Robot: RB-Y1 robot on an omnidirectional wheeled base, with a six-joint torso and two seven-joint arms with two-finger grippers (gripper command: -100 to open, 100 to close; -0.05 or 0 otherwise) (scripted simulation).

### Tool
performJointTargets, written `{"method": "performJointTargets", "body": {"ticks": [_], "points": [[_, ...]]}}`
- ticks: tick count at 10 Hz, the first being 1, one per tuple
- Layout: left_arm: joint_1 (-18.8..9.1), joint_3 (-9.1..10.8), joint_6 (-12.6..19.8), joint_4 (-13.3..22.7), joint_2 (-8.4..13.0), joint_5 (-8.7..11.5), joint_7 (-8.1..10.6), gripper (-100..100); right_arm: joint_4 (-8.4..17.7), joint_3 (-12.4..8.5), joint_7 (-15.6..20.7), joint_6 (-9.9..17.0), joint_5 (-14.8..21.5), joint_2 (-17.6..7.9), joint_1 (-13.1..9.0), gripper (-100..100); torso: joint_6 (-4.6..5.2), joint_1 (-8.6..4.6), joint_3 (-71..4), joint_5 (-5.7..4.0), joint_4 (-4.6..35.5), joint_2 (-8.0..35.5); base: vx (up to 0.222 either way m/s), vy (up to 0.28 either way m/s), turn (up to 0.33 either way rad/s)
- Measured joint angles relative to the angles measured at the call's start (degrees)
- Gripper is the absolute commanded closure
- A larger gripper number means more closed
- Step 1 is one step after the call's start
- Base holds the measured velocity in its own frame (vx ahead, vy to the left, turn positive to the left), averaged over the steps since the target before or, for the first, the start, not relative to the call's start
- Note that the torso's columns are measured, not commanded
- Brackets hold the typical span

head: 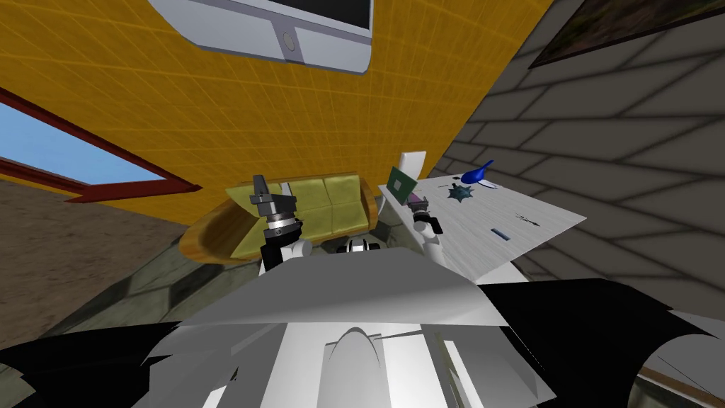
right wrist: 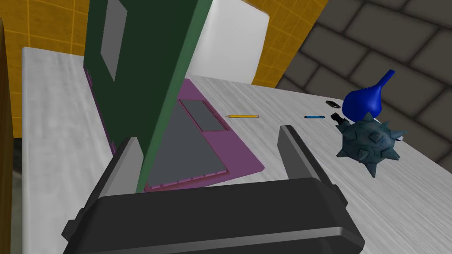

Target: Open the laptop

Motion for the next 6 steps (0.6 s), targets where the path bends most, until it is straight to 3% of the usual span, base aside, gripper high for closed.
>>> {"method": "performJointTargets", "body": {"ticks": [6], "points": [[0.0, 0.00, 0.0, 0.0, 0.0, 0.0, 0.00, 0, 6.1, -2.9, -4.4, 4.3, -10.1, -1.2, -4.3, -100, 0.01, 0.01, 0.0, 0.00, 0.0, 0.0, -0.033, -0.020, 0.126]]}}
